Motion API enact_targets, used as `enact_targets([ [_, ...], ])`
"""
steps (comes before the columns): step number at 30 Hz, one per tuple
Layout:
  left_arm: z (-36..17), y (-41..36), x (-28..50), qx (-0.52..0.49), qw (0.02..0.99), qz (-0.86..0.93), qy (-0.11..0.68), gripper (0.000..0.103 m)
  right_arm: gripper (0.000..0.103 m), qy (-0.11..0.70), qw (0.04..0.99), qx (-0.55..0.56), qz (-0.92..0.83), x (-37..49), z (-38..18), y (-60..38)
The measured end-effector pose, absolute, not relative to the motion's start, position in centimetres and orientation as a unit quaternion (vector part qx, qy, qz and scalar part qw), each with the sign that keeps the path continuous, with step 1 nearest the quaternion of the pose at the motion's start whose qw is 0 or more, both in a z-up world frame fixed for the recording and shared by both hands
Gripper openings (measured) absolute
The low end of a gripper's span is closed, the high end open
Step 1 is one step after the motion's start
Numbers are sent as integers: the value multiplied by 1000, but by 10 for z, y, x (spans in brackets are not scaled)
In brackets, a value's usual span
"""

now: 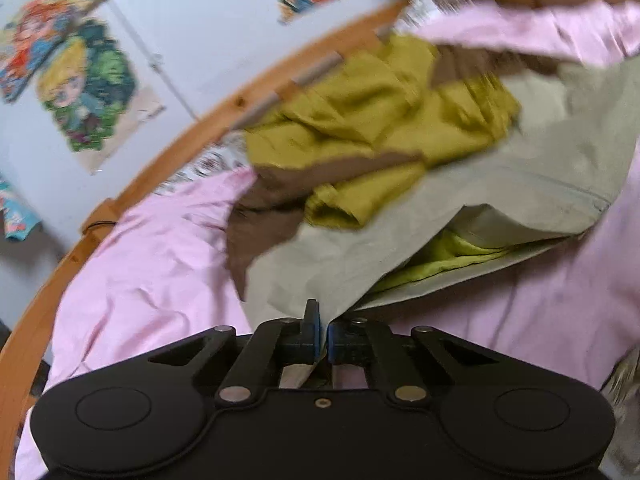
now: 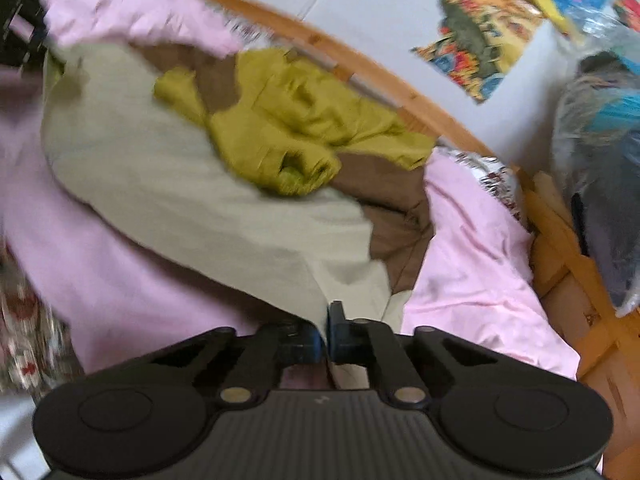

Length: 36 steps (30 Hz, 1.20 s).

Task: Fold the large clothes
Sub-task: 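Grasp the hem with both grippers and lift it toward the hood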

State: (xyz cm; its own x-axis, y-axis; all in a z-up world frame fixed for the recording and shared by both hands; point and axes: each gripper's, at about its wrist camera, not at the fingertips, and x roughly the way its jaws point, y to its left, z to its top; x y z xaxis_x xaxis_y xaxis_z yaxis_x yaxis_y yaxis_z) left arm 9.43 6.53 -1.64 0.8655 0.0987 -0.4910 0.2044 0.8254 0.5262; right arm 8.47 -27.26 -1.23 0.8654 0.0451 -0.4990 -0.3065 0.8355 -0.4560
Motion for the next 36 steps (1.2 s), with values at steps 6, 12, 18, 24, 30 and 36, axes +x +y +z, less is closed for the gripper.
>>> enact_targets([
  [6, 32, 74, 69, 216, 951, -19, 221, 1, 2, 197, 951, -222, 81, 70, 40, -286],
  [12, 73, 77, 5, 163, 964, -35, 205, 1, 1, 168, 966, -182, 77, 30, 94, -308],
  [18, 110, 78, -61, 126, 973, -54, 187, 1, 2, 150, 976, -137, 75, -32, 139, -316],
  [24, 140, 78, -67, 89, 977, -58, 183, 1, 2, 125, 981, -128, 73, -50, 172, -312],
  [30, 159, 84, 18, 69, 978, -37, 191, 1, 2, 117, 982, -141, 55, 26, 177, -309],
  [36, 160, 77, 128, 94, 972, -11, 216, 1, 2, 145, 978, -145, 28, 137, 161, -305],
])
